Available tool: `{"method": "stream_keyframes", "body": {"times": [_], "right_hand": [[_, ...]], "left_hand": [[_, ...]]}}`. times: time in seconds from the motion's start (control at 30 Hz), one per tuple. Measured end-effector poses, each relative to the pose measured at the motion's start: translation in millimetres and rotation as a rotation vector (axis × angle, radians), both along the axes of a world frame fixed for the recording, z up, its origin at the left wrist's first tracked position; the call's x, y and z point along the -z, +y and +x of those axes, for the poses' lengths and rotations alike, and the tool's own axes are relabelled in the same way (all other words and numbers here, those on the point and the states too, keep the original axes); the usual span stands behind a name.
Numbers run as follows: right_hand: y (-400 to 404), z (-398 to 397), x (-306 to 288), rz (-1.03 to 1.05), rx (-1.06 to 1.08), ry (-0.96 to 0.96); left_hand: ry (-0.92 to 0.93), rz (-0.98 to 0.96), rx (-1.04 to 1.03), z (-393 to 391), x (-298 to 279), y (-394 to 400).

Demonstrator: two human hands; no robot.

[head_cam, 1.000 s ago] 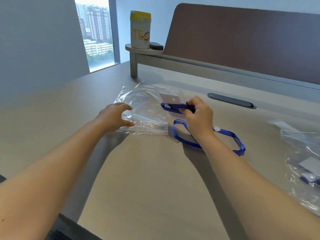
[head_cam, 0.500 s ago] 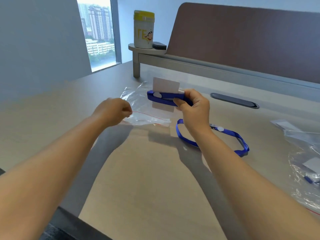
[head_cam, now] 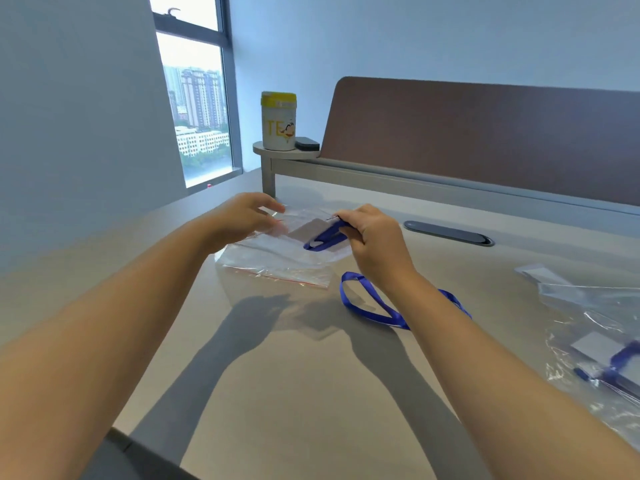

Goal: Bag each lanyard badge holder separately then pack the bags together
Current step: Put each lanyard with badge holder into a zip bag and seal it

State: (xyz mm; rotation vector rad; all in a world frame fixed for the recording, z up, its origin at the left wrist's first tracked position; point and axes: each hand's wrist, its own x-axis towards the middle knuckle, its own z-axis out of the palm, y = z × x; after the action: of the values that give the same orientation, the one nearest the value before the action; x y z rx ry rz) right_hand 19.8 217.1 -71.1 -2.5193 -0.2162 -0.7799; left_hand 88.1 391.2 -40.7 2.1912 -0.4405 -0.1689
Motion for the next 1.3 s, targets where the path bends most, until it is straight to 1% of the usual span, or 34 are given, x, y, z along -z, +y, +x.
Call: {"method": "stream_keyframes", "body": {"times": [0.07, 0.17, 0.2, 0.27, 0.33, 0.4, 0.5, 0.57, 0.63, 0.77, 0.87, 0.9, 0.97, 1.03, 1.17, 1.23, 1.3], "right_hand": [[-0.9, -2.2, -4.6, -0.044, 0.005, 0.027], [-2.4, -3.8, -11.7, -0.029, 0.036, 0.046], [-3.1, -4.1, -13.9, 0.009, 0.047, 0.042], [-4.7, -4.3, -17.2, 0.124, 0.065, 0.028], [-5.8, -4.4, -19.1, 0.269, 0.074, 0.025], [-7.4, -3.6, -20.9, 0.384, 0.082, 0.037], [-10.0, -1.6, -23.7, 0.483, 0.09, 0.056], [-10.6, -1.7, -25.7, 0.566, 0.071, 0.06], [-9.8, -1.6, -27.3, 0.596, 0.048, 0.07], [-3.4, -1.5, -30.7, 0.451, 0.009, 0.108], [4.1, -4.5, -32.1, 0.378, -0.041, 0.193], [6.3, -4.6, -32.3, 0.325, -0.051, 0.221], [8.3, -1.5, -31.6, 0.14, -0.015, 0.235], [8.2, 2.5, -32.1, 0.023, 0.066, 0.184], [8.7, 4.1, -38.8, 0.015, 0.198, 0.06], [9.9, 3.6, -42.8, 0.01, 0.237, 0.051], [14.4, 1.5, -45.9, 0.024, 0.233, 0.054]], "left_hand": [[0.093, -0.102, 0.044, -3.3, -6.4, -0.3], [0.337, -0.314, 0.146, -9.3, -15.7, 3.1], [0.398, -0.336, 0.193, -10.3, -18.4, 5.4], [0.431, -0.326, 0.275, -9.1, -20.9, 7.5], [0.419, -0.302, 0.306, -11.3, -23.9, 4.6], [0.388, -0.284, 0.274, -15.0, -25.8, -2.6], [0.253, -0.226, 0.205, -13.7, -20.4, -8.7], [0.168, -0.271, 0.148, -14.4, -18.9, -10.8], [0.124, -0.344, 0.077, -14.2, -18.2, -12.5], [0.08, -0.471, -0.076, -12.6, -15.1, -18.7], [0.095, -0.57, -0.135, -13.9, -16.2, -22.7], [0.098, -0.596, -0.13, -15.0, -16.8, -23.7], [0.082, -0.626, -0.119, -17.0, -17.9, -24.2], [0.061, -0.647, -0.13, -19.5, -20.3, -22.6], [0.01, -0.609, -0.124, -21.7, -25.7, -15.1], [-0.031, -0.601, -0.135, -22.5, -27.1, -9.9], [-0.06, -0.595, -0.132, -24.5, -28.5, -3.4]]}}
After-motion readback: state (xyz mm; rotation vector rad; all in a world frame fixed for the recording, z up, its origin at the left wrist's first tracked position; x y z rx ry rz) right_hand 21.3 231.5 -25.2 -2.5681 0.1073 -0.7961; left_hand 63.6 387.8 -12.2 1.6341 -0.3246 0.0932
